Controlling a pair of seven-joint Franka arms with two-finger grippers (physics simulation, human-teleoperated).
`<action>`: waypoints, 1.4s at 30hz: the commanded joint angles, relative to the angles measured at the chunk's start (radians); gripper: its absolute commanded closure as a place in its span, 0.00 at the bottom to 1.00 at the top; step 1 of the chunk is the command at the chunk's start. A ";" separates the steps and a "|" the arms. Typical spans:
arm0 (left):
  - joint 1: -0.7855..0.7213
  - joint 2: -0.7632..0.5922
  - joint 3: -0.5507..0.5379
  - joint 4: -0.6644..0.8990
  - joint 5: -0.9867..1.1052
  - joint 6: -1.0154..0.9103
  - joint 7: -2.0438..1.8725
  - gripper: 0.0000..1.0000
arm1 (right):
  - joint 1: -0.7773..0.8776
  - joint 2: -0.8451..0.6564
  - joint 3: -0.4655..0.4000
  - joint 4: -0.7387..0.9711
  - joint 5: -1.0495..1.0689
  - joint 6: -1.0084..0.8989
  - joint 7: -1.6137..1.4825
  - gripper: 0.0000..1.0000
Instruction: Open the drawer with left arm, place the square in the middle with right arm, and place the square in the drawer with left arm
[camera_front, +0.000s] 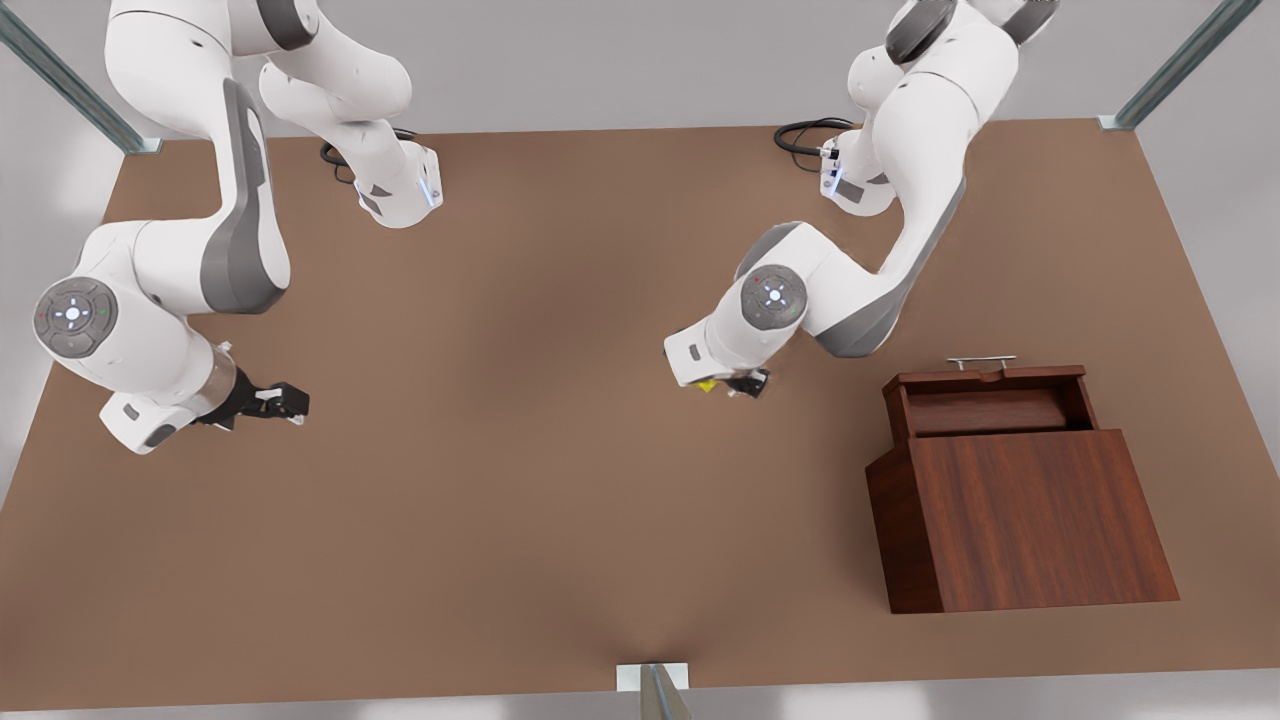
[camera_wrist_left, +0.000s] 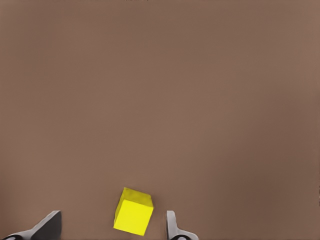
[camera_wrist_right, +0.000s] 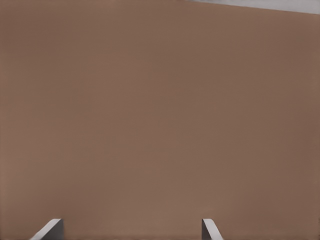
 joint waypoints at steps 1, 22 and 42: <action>-0.007 0.000 0.015 -0.007 0.106 0.001 0.008 0.00 | 0.000 0.001 0.000 0.002 0.000 0.000 0.000 0.00; -0.071 -0.124 0.160 -0.662 0.074 0.503 0.109 0.00 | -0.009 -0.003 -0.003 -0.008 0.008 -0.008 -0.006 0.00; -0.076 -0.021 0.188 -0.667 0.082 0.602 0.105 0.08 | -0.009 0.006 -0.003 -0.014 0.008 0.009 -0.006 0.00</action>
